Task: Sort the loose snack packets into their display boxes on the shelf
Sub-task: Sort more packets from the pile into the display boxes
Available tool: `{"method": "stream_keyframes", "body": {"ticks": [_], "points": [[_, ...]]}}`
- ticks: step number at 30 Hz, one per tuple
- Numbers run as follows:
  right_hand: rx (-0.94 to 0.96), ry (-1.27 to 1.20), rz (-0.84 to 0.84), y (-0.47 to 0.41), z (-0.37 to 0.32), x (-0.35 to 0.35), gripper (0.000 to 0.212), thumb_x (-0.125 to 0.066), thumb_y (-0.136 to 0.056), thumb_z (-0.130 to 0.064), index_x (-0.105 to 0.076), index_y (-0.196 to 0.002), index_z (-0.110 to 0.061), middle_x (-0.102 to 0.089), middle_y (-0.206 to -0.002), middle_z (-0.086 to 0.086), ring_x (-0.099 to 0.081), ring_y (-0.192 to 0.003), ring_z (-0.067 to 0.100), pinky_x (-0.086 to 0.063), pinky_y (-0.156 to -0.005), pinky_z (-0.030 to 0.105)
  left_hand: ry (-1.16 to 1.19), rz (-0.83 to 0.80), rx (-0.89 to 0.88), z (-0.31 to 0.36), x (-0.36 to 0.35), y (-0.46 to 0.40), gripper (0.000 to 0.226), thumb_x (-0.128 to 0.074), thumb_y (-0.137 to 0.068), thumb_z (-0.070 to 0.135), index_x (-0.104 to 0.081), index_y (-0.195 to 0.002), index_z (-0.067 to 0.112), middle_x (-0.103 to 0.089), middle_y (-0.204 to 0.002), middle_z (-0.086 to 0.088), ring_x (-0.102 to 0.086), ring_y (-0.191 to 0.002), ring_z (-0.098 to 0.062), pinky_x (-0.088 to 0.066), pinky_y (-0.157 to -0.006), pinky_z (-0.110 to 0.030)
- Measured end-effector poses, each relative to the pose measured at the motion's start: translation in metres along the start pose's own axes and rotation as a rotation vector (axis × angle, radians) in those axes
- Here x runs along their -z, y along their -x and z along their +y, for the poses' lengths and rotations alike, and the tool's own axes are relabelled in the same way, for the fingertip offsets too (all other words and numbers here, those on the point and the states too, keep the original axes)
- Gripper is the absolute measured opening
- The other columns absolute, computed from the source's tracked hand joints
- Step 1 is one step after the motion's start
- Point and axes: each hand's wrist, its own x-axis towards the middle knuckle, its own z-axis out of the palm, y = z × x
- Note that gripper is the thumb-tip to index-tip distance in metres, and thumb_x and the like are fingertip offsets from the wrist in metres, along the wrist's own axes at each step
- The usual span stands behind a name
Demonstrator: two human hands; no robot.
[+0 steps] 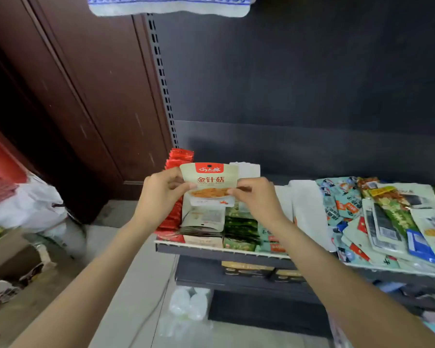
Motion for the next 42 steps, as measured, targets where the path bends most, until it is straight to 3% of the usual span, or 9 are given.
{"method": "stream_keyframes", "body": {"ticks": [4, 9, 12, 16, 20, 25, 32, 34, 42], "points": [[-0.052, 0.18, -0.069, 0.01, -0.01, -0.037, 0.02, -0.066, -0.086, -0.013, -0.072, -0.095, 0.004, -0.071, -0.101, 0.016, -0.067, -0.089, 0.026, -0.053, -0.078, 0.03, -0.085, -0.142, -0.04, -0.034, 0.021, 0.008, 0.024, -0.071, -0.082, 0.014, -0.07, -0.106, 0.017, -0.07, -0.098, 0.009, -0.066, -0.087, -0.002, -0.048, -0.081, -0.012], [-0.054, 0.279, -0.048, 0.028, -0.021, -0.039, 0.022, -0.063, -0.088, -0.012, -0.071, -0.108, -0.01, -0.069, -0.112, 0.005, -0.062, -0.099, 0.015, -0.038, -0.084, 0.013, -0.336, -0.357, -0.18, -0.057, 0.018, 0.01, 0.016, -0.063, -0.086, 0.007, -0.072, -0.099, 0.01, -0.072, -0.098, -0.001, -0.066, -0.091, -0.017, -0.043, -0.077, -0.013], [-0.054, 0.326, -0.089, 0.031, -0.021, -0.038, 0.022, -0.06, -0.09, -0.012, -0.071, -0.109, -0.012, -0.067, -0.115, 0.004, -0.06, -0.104, 0.016, -0.037, -0.089, 0.014, -0.595, -0.422, -0.367, -0.06, 0.019, 0.005, 0.025, -0.053, -0.093, 0.025, -0.069, -0.113, 0.021, -0.068, -0.111, 0.004, -0.056, -0.105, -0.017, -0.038, -0.09, -0.03], [-0.05, 0.484, -0.268, 0.023, -0.023, -0.044, 0.024, -0.055, -0.093, -0.016, -0.069, -0.112, -0.012, -0.066, -0.116, 0.005, -0.058, -0.104, 0.021, -0.038, -0.093, 0.022, -0.796, -0.48, -0.518, -0.061, 0.024, 0.006, 0.035, -0.037, -0.097, 0.04, -0.062, -0.12, 0.031, -0.063, -0.114, 0.009, -0.047, -0.106, -0.015, -0.026, -0.083, -0.032], [-0.012, 0.515, -0.276, 0.019, -0.024, -0.052, 0.023, -0.055, -0.093, -0.016, -0.071, -0.11, -0.014, -0.069, -0.112, 0.003, -0.061, -0.1, 0.021, -0.046, -0.095, 0.035, -0.724, -0.452, -0.559, -0.062, 0.028, 0.007, 0.032, -0.042, -0.097, 0.036, -0.061, -0.124, 0.032, -0.064, -0.115, 0.013, -0.046, -0.103, -0.013, -0.027, -0.083, -0.03], [-0.02, 0.559, -0.213, 0.024, -0.024, -0.051, 0.026, -0.054, -0.094, -0.01, -0.066, -0.117, -0.012, -0.064, -0.122, 0.007, -0.058, -0.112, 0.024, -0.039, -0.098, 0.023, -0.697, -0.472, -0.568, -0.056, 0.025, 0.008, 0.029, -0.047, -0.096, 0.032, -0.064, -0.12, 0.029, -0.069, -0.105, 0.008, -0.048, -0.101, -0.014, -0.034, -0.09, -0.034], [-0.187, 0.556, -0.439, 0.02, -0.018, -0.053, 0.031, -0.051, -0.094, -0.007, -0.063, -0.122, -0.014, -0.061, -0.126, 0.004, -0.057, -0.106, 0.021, -0.043, -0.088, 0.026, -0.916, -0.661, -0.524, -0.041, 0.007, 0.001, 0.041, -0.029, -0.099, 0.039, -0.068, -0.107, 0.028, -0.063, -0.098, 0.004, -0.04, -0.097, -0.016, -0.019, -0.073, -0.033], [-0.204, 0.511, -0.408, 0.019, -0.018, -0.051, 0.032, -0.047, -0.095, -0.005, -0.064, -0.121, -0.014, -0.061, -0.126, 0.005, -0.056, -0.108, 0.021, -0.044, -0.092, 0.027, -0.93, -0.716, -0.462, -0.036, 0.001, 0.0, 0.046, -0.026, -0.099, 0.041, -0.069, -0.102, 0.026, -0.06, -0.086, 0.002, -0.036, -0.091, -0.017, -0.022, -0.076, -0.033], [-0.202, 0.239, -0.012, 0.037, -0.005, -0.01, 0.025, -0.051, -0.095, -0.01, -0.067, -0.114, -0.014, -0.067, -0.116, 0.003, -0.06, -0.107, 0.016, -0.039, -0.091, 0.016, -0.378, -0.508, -0.207, -0.022, -0.026, 0.0, 0.026, -0.047, -0.095, 0.027, -0.065, -0.113, 0.021, -0.069, -0.106, 0.003, -0.054, -0.095, -0.017, -0.045, -0.089, -0.035]]}}
